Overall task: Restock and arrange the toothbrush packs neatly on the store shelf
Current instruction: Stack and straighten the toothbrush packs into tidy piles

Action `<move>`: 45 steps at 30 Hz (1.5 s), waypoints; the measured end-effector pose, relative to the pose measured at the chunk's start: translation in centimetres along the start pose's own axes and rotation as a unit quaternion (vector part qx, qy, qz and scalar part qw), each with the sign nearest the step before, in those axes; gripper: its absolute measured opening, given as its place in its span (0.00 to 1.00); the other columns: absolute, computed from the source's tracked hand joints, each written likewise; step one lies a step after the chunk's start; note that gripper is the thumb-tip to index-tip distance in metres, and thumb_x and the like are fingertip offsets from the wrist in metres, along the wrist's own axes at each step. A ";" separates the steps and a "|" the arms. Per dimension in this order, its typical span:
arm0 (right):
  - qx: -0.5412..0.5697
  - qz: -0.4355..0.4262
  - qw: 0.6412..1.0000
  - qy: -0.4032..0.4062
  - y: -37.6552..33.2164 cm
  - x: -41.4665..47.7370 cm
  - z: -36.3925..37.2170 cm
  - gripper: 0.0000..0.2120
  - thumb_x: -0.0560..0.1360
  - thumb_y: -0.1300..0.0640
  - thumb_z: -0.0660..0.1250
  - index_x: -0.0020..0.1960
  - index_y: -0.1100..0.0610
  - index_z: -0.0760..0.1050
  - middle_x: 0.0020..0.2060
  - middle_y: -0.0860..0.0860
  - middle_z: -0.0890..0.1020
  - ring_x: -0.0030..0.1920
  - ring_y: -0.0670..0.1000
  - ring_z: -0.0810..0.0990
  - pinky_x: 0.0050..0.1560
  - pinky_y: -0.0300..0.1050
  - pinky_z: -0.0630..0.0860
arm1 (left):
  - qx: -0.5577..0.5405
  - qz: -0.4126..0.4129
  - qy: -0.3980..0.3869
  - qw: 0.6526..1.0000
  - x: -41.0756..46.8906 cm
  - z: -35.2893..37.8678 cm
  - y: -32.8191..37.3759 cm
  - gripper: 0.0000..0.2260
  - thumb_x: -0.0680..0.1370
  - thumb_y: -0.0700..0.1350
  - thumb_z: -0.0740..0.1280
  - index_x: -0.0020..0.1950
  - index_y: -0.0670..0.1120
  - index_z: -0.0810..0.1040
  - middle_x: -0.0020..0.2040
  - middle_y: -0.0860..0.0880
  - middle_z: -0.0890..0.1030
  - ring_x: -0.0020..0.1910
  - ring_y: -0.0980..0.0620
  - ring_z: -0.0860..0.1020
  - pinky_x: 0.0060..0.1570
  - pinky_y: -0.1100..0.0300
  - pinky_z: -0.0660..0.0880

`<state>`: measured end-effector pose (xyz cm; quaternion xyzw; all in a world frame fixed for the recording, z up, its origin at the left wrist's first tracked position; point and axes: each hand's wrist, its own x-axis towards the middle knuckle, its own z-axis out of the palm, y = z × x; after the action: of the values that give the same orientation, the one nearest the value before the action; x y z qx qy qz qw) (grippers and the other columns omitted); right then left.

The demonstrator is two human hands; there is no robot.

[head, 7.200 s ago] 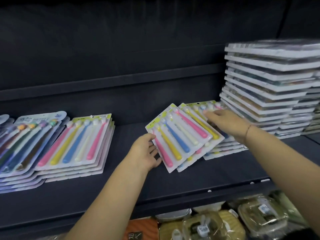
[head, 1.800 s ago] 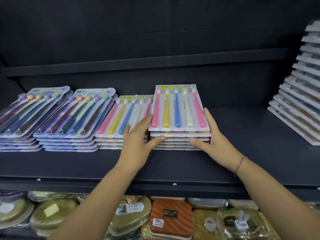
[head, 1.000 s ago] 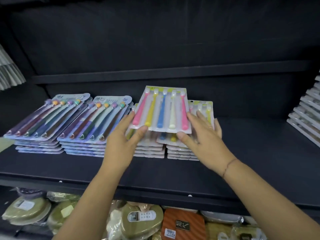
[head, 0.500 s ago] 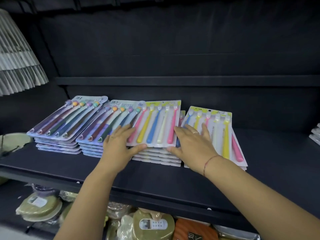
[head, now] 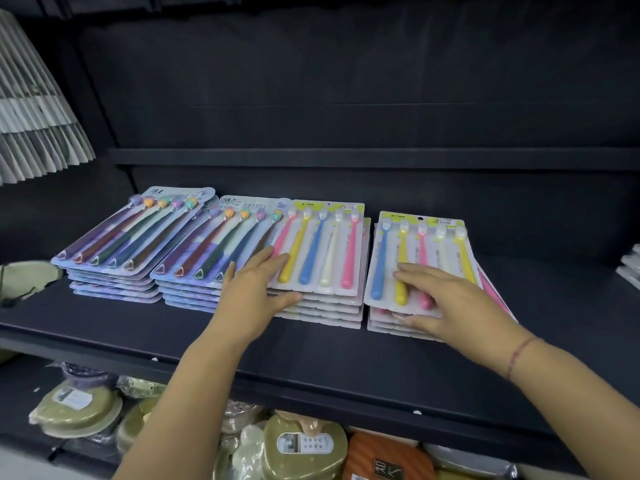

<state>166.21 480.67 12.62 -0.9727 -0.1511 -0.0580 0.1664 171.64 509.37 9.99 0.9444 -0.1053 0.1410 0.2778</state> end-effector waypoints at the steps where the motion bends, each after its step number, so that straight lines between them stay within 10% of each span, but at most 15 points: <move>1: 0.006 -0.002 1.000 0.003 0.4 -0.2 -0.2 0.30 0.77 0.50 0.69 0.75 0.44 0.62 0.74 0.36 0.60 0.71 0.38 0.62 0.57 0.16 0.53 | -0.004 0.005 0.000 1.000 0.0 0.1 0.0 0.31 0.74 0.53 0.73 0.75 0.53 0.67 0.78 0.54 0.61 0.76 0.56 0.60 0.77 0.51 0.43; 11: 0.006 -0.025 0.999 0.038 2.9 -1.9 -0.3 0.25 0.78 0.54 0.68 0.70 0.37 0.65 0.67 0.28 0.60 0.71 0.34 0.61 0.73 0.31 0.52 | 0.003 0.040 -0.016 0.999 0.0 0.3 0.1 0.25 0.78 0.49 0.69 0.75 0.55 0.67 0.78 0.56 0.60 0.76 0.58 0.60 0.75 0.57 0.39; 16: -0.008 0.019 0.998 0.067 3.6 -2.5 -0.6 0.41 0.66 0.33 0.72 0.71 0.32 0.51 0.72 0.31 0.51 0.75 0.35 0.42 0.75 0.44 0.30 | 0.054 0.031 -0.010 0.998 -0.2 0.6 1.3 0.33 0.76 0.57 0.69 0.78 0.54 0.59 0.80 0.54 0.55 0.79 0.55 0.48 0.76 0.53 0.38; 20: 0.123 0.149 0.972 0.136 4.6 -4.0 -1.4 0.50 0.63 0.32 0.72 0.77 0.39 0.50 0.77 0.39 0.47 0.78 0.44 0.44 0.76 0.51 0.42 | 0.022 0.110 -0.014 0.994 -1.2 2.3 4.5 0.41 0.72 0.65 0.68 0.79 0.55 0.55 0.79 0.57 0.53 0.79 0.58 0.46 0.76 0.54 0.37; 24: 0.277 0.214 0.926 0.144 4.1 -5.0 0.0 0.42 0.65 0.39 0.71 0.75 0.46 0.59 0.73 0.47 0.63 0.69 0.46 0.65 0.66 0.40 0.64 | 0.022 0.165 -0.034 0.985 -1.7 4.7 7.1 0.41 0.70 0.72 0.62 0.78 0.54 0.60 0.79 0.56 0.59 0.78 0.58 0.49 0.74 0.60 0.33; 28: 0.284 0.209 0.916 0.190 3.9 -4.7 1.7 0.32 0.72 0.52 0.74 0.72 0.49 0.65 0.50 0.32 0.71 0.45 0.36 0.72 0.44 0.19 0.63 | 0.005 0.182 -0.011 0.983 -1.6 5.6 8.2 0.42 0.68 0.74 0.55 0.75 0.52 0.67 0.76 0.54 0.65 0.76 0.58 0.58 0.73 0.62 0.36; 33: 0.274 0.213 0.910 0.226 3.6 -4.8 2.3 0.36 0.72 0.50 0.73 0.76 0.54 0.63 0.55 0.38 0.71 0.53 0.40 0.70 0.42 0.16 0.62 | -0.002 0.184 0.006 0.983 -1.3 6.1 8.6 0.32 0.72 0.64 0.68 0.73 0.52 0.71 0.73 0.57 0.69 0.73 0.59 0.64 0.74 0.60 0.42; 40: 0.242 0.207 0.914 0.250 3.4 -5.2 2.7 0.32 0.72 0.51 0.74 0.73 0.54 0.68 0.47 0.32 0.71 0.39 0.27 0.71 0.39 0.16 0.63 | -0.034 0.172 0.024 0.984 -1.0 6.3 8.9 0.26 0.72 0.54 0.73 0.68 0.49 0.76 0.67 0.54 0.77 0.70 0.52 0.70 0.73 0.55 0.56; 45: 0.217 0.174 0.934 0.223 4.1 -5.4 2.7 0.34 0.71 0.51 0.74 0.74 0.50 0.66 0.57 0.35 0.72 0.56 0.38 0.72 0.53 0.21 0.63 | -0.001 0.176 0.019 0.984 -0.6 5.6 8.1 0.25 0.71 0.55 0.74 0.66 0.50 0.78 0.64 0.54 0.79 0.64 0.53 0.75 0.69 0.57 0.59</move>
<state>162.53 476.39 7.99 -0.8859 0.0525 -0.2093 0.4107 170.00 499.69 9.27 0.9080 -0.2646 0.2058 0.2514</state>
